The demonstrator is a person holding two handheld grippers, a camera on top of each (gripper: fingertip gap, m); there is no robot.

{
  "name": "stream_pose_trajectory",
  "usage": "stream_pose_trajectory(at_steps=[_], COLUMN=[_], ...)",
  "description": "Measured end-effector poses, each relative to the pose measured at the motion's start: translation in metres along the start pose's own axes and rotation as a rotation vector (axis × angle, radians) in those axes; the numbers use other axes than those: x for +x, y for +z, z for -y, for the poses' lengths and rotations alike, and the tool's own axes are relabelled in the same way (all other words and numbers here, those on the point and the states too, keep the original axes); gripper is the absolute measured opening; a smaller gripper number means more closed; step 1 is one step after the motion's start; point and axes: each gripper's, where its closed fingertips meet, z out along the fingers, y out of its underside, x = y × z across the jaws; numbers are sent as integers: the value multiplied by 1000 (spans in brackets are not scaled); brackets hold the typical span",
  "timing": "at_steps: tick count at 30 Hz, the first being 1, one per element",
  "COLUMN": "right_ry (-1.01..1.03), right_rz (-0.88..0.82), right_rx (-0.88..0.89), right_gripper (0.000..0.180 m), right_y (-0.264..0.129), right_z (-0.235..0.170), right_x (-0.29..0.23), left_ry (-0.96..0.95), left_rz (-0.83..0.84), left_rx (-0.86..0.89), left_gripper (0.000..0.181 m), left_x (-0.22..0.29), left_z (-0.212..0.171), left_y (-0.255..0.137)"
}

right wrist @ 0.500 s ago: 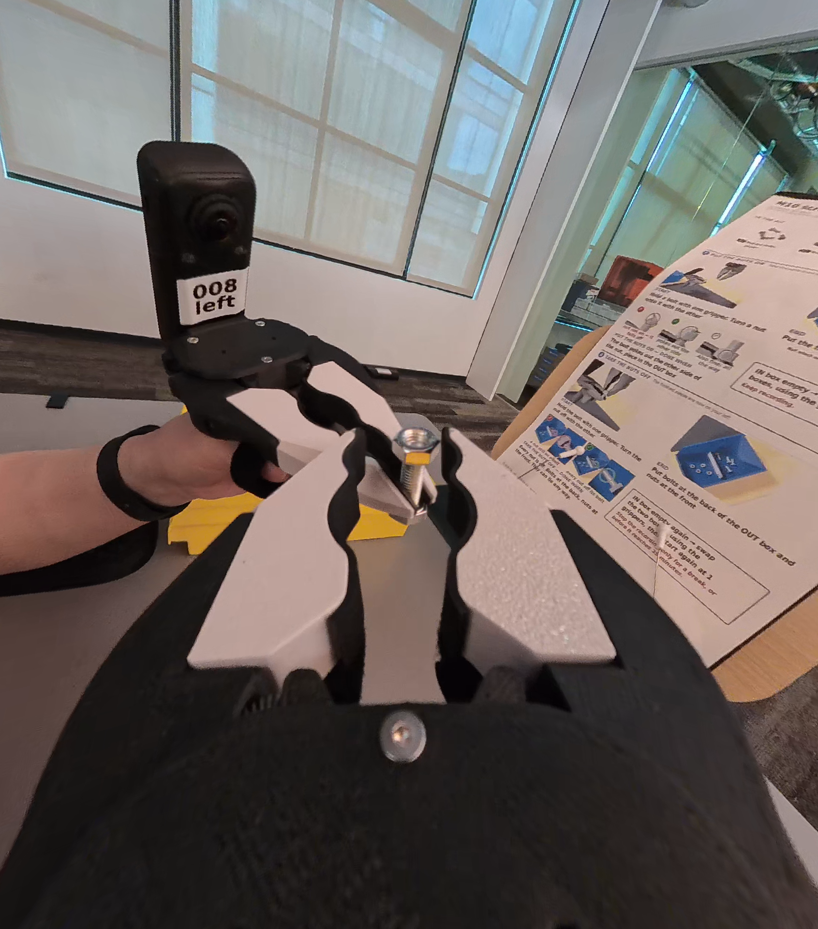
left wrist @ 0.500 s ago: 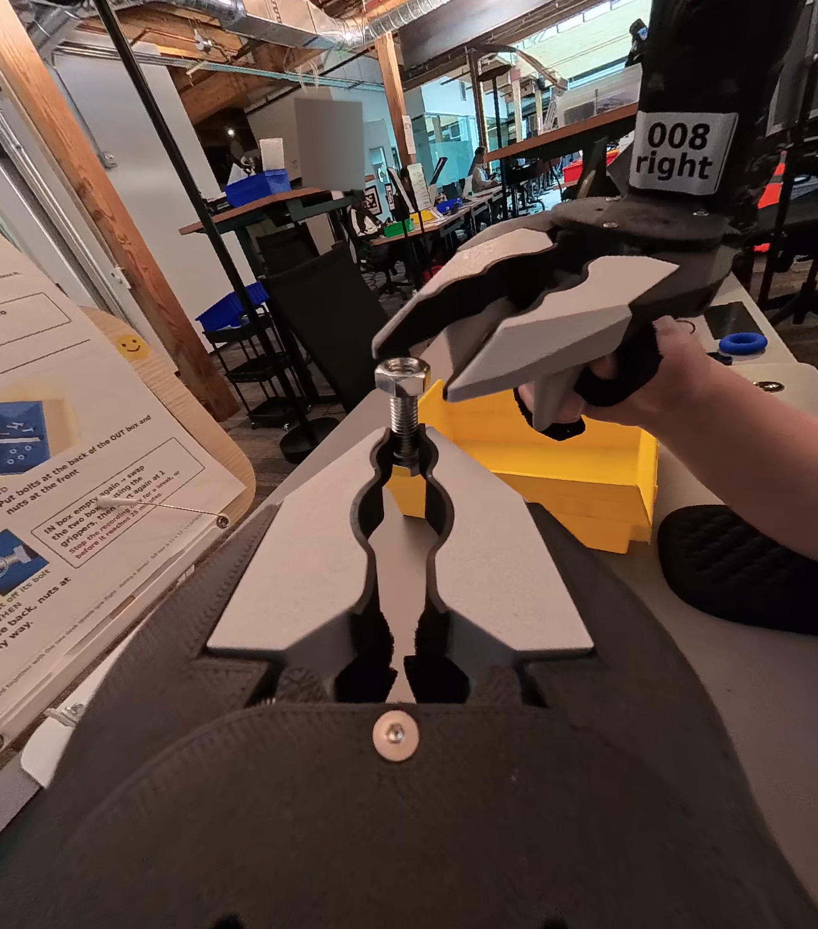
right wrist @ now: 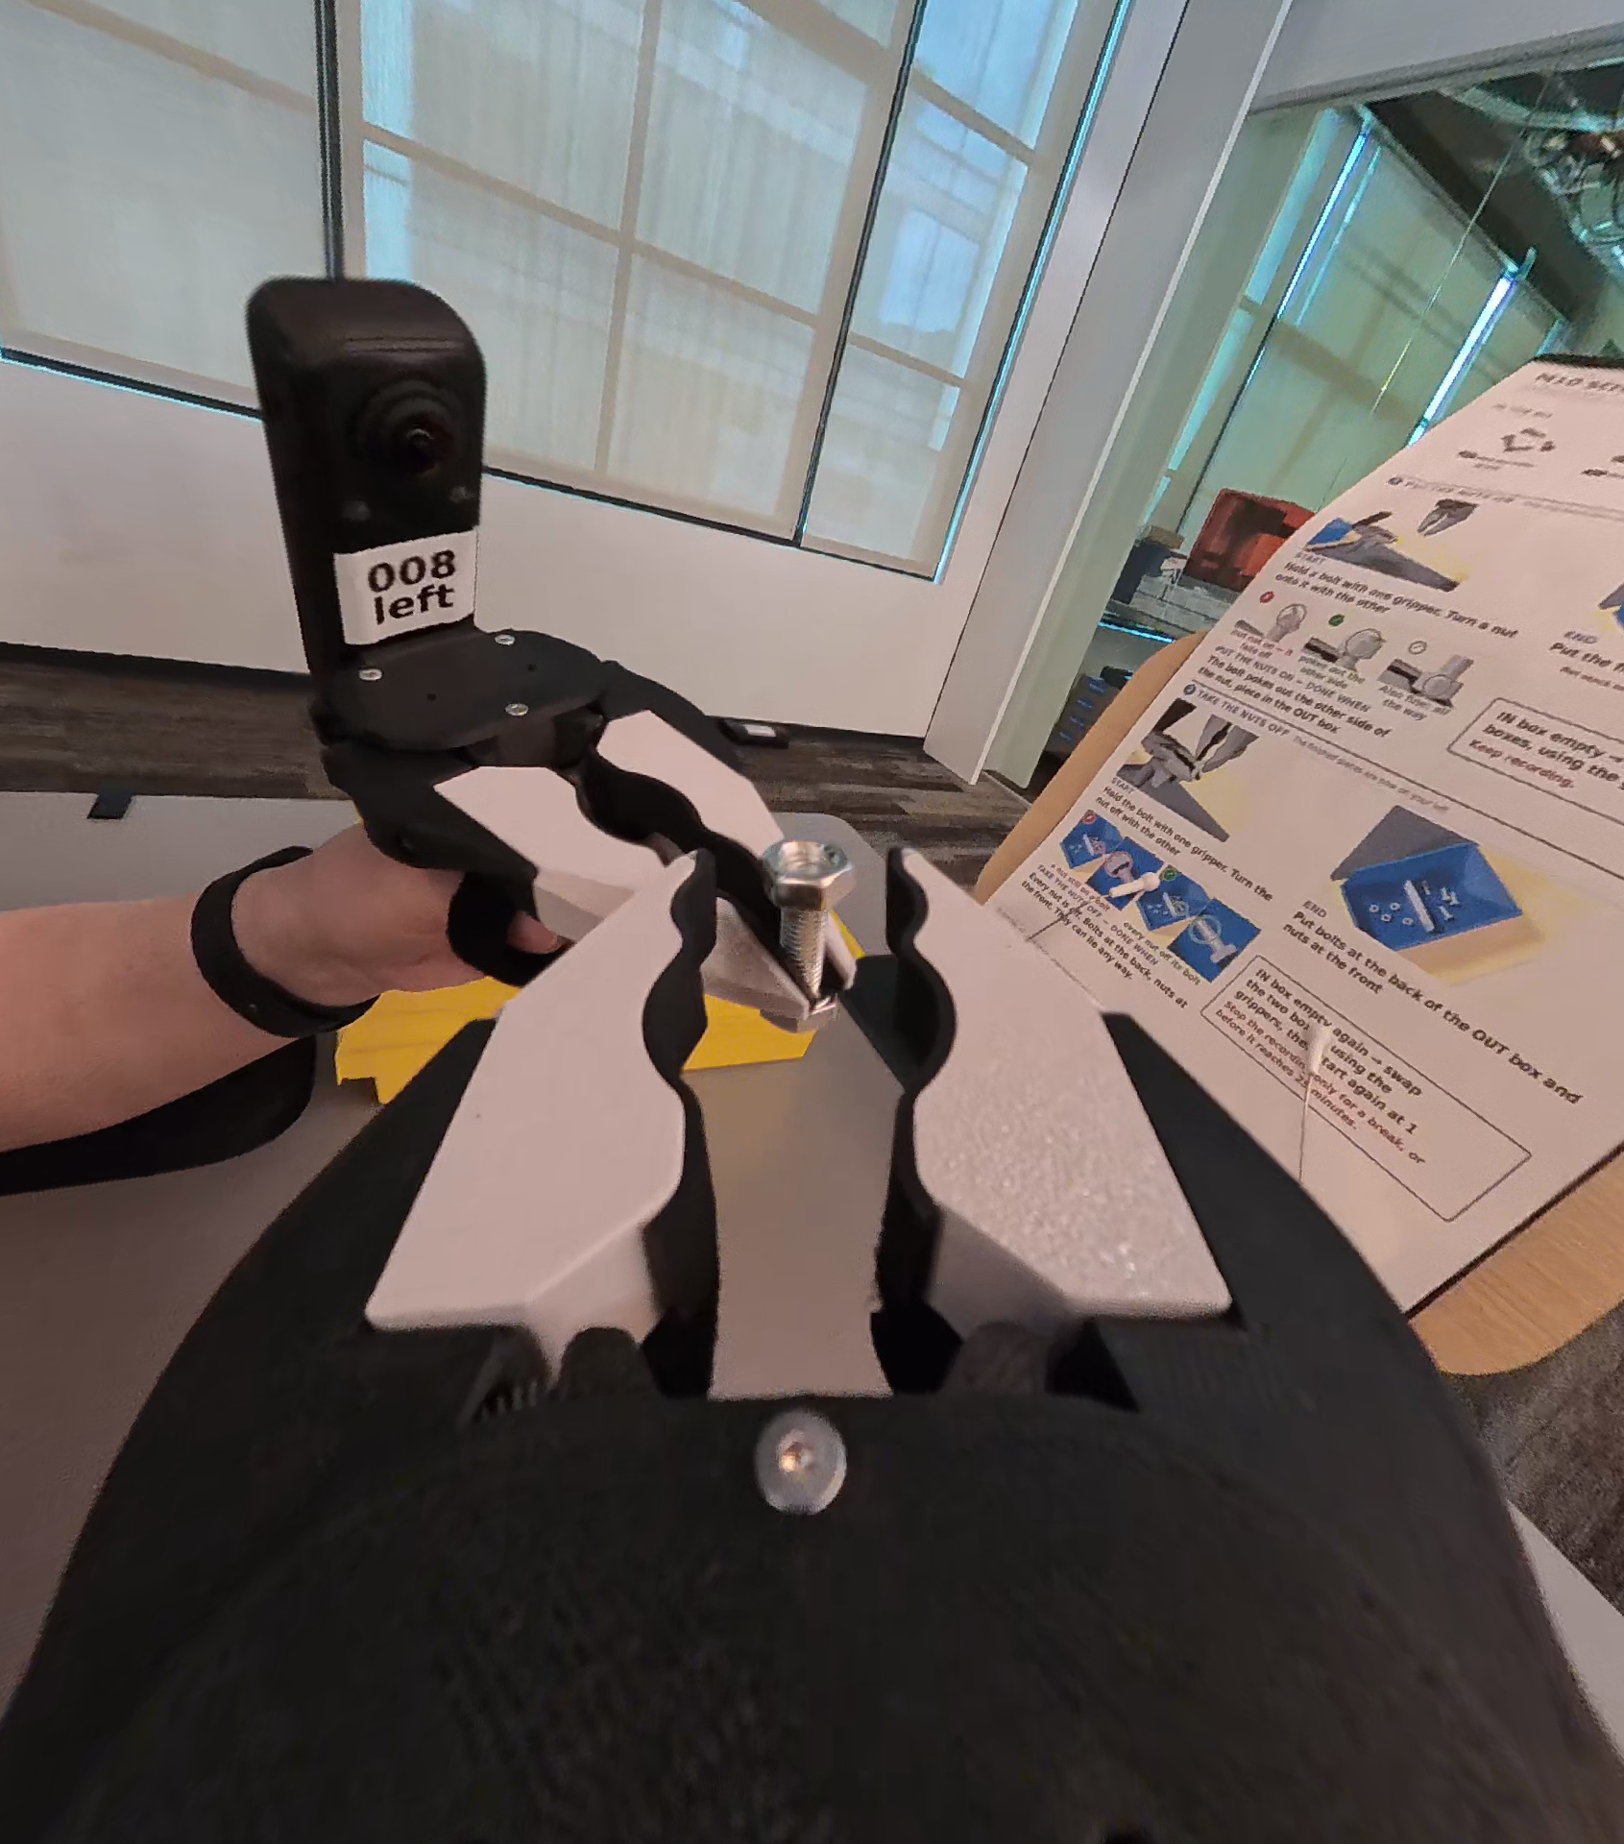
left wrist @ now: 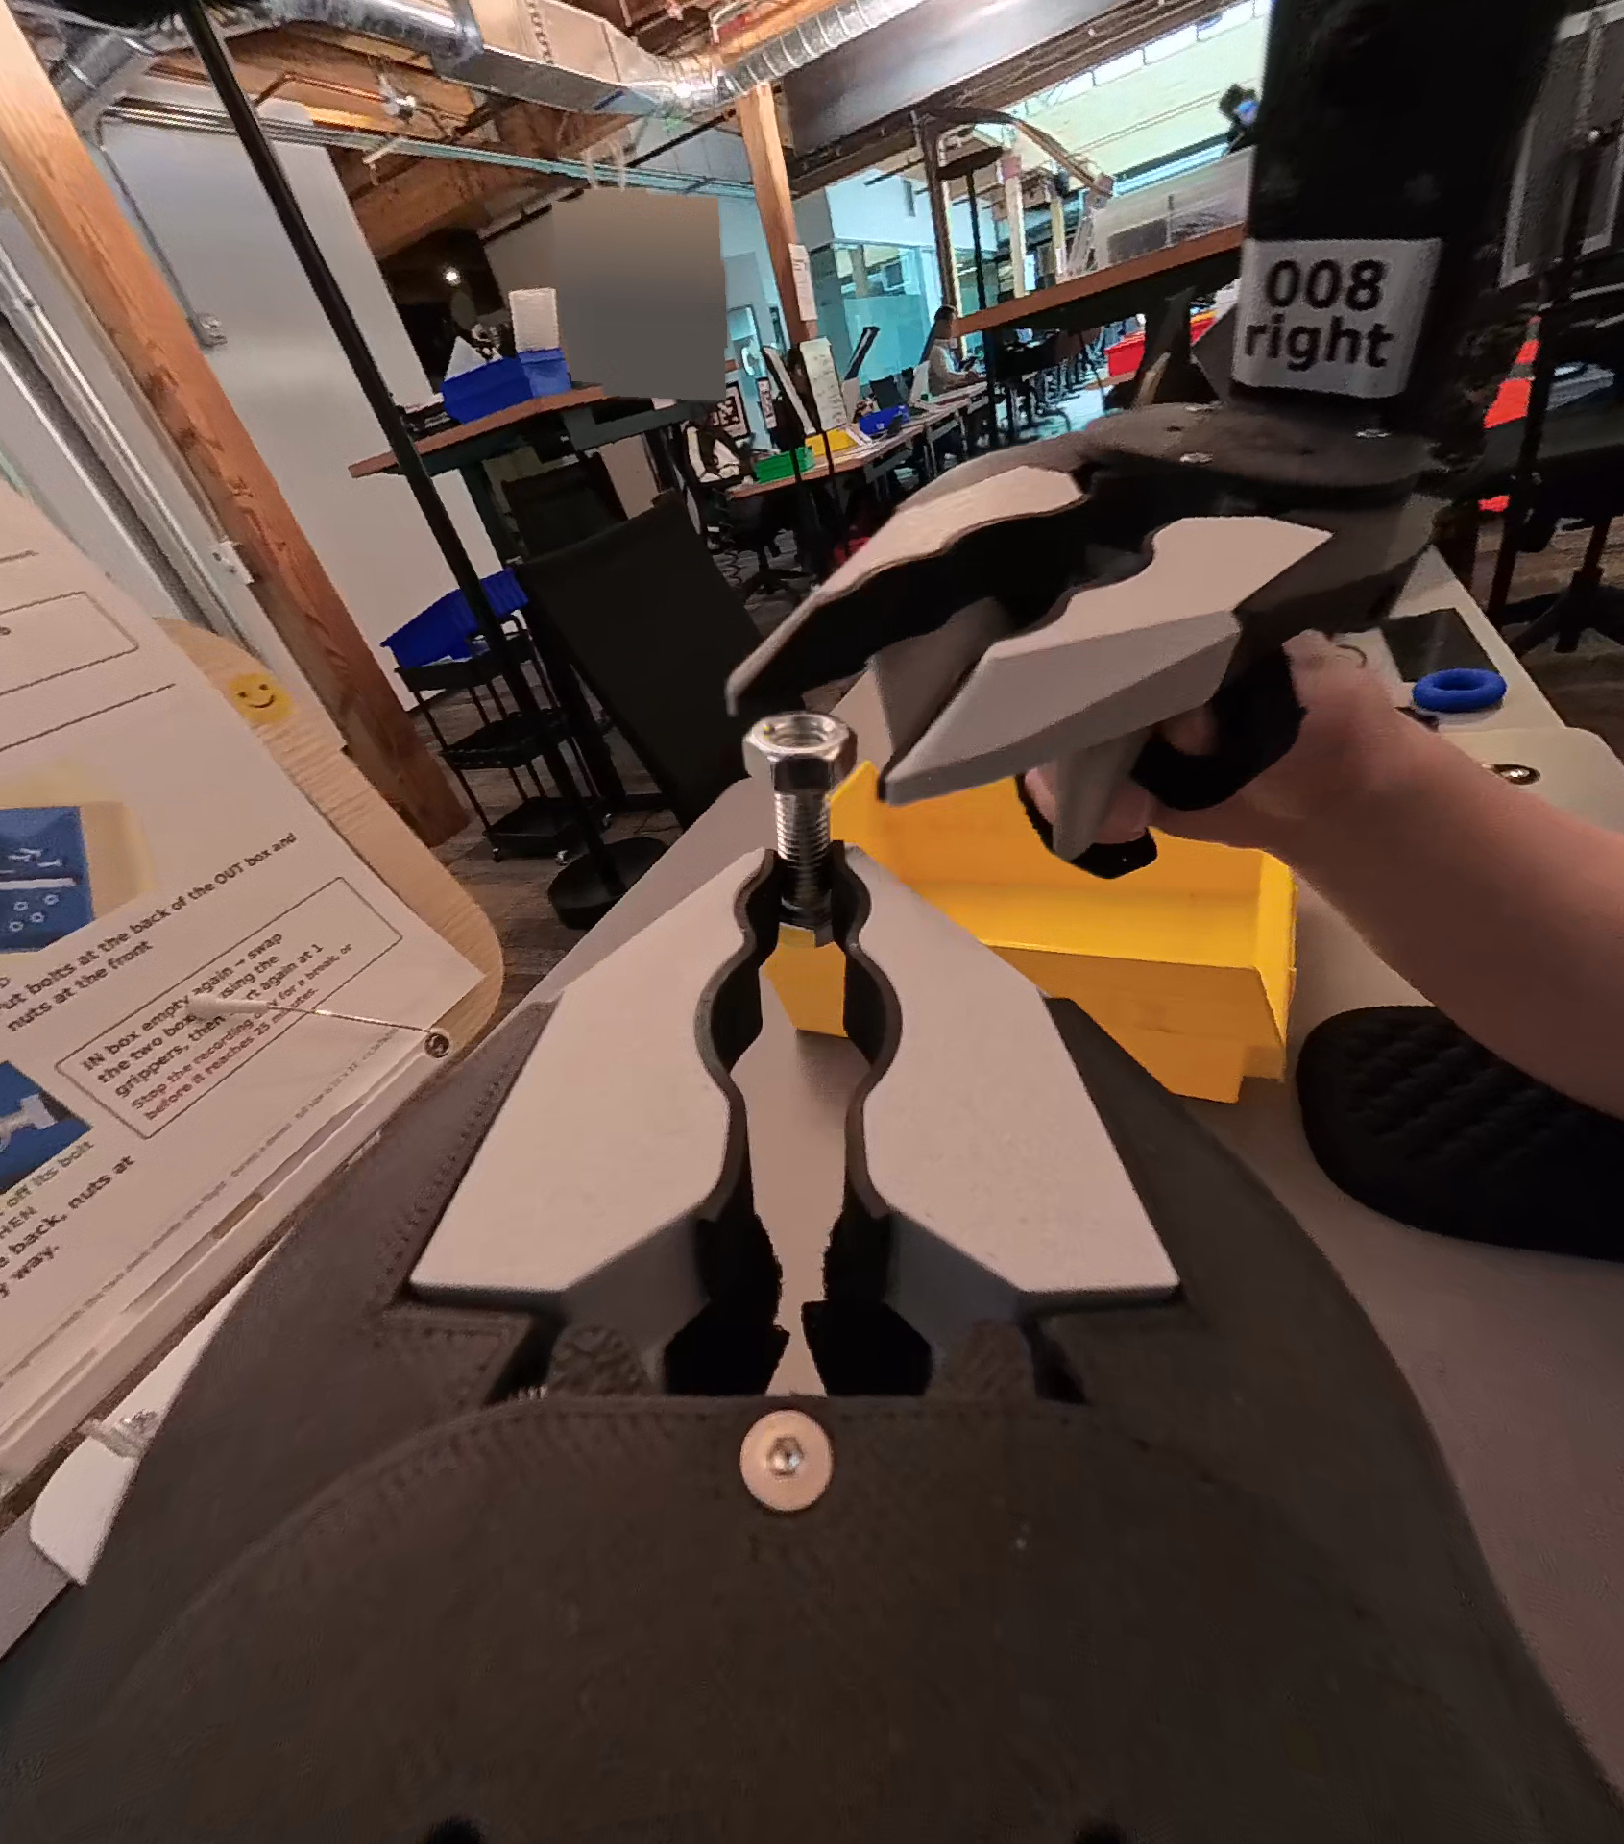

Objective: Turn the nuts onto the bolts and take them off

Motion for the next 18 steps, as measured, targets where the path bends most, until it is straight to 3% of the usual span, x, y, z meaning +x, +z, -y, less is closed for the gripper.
stream_pose_trajectory(at_steps=[5, 8, 18], right_ry=[-34, -30, -11], right_rz=[10, 49, 27], right_rx=[-28, -19, -6], right_gripper=[30, 20, 33], right_y=[0, -5, -1], right_z=[-2, 1, 2], right_x=[-4, -9, -5], left_ry=[14, -21, 15], left_rz=[37, 47, -6], left_rx=[-18, 0, 7], left_gripper=[8, 7, 7], left_x=[-5, -12, 3], left_z=[-3, -1, 1], left_y=[0, -4, 1])
